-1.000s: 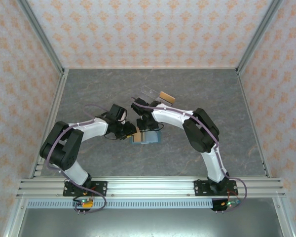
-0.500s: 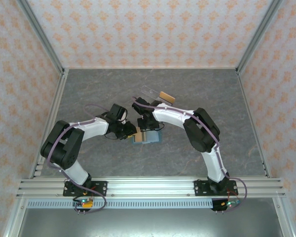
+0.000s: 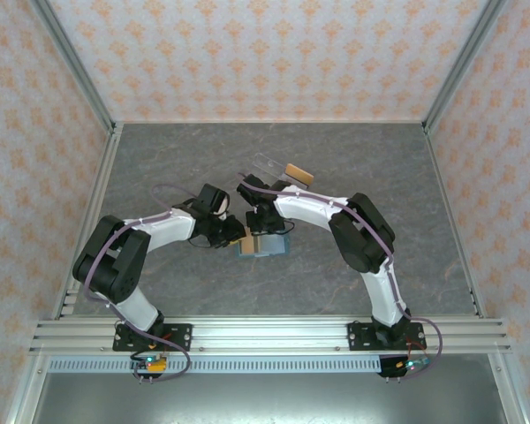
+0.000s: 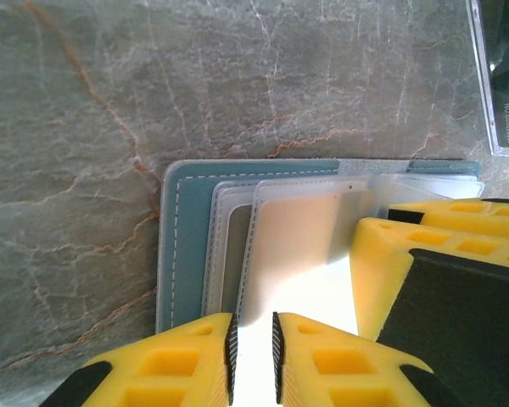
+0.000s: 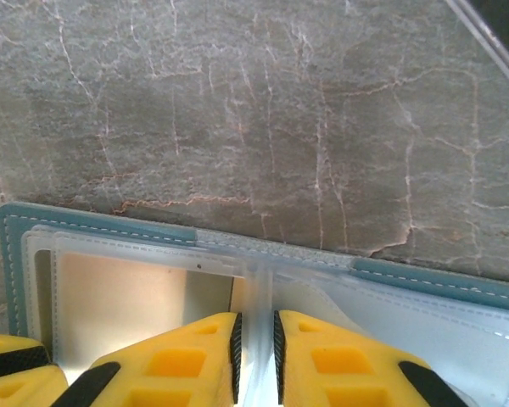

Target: Take the credit cards out of the card holder

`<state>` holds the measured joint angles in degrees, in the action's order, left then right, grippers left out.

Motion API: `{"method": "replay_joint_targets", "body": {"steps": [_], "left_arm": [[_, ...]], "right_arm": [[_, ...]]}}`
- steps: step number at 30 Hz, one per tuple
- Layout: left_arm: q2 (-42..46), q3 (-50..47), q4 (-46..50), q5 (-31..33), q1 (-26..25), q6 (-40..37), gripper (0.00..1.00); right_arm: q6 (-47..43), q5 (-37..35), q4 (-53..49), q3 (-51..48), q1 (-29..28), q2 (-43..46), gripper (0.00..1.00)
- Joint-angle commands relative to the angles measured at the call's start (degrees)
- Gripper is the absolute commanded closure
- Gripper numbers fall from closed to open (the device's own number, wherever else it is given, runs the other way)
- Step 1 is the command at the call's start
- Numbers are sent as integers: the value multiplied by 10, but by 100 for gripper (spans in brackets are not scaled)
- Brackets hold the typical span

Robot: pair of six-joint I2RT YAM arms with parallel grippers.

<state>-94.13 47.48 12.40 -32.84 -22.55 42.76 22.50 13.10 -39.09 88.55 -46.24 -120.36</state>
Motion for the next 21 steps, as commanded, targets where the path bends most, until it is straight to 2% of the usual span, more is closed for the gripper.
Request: {"method": "replay_joint_targets", "body": {"steps": [1,8,21], "left_arm": [[18,13,21,19,-4,-18,78],[-3,12,11,11,-6,-16,75],[-19,16,6,5,-12,-17,75]], "right_arm": [[6,-10,-26,-25,4,-9,81],[5,-8,-23,-28,5,-9,81],[8,-7,-19,-36,8,-9,82]]}}
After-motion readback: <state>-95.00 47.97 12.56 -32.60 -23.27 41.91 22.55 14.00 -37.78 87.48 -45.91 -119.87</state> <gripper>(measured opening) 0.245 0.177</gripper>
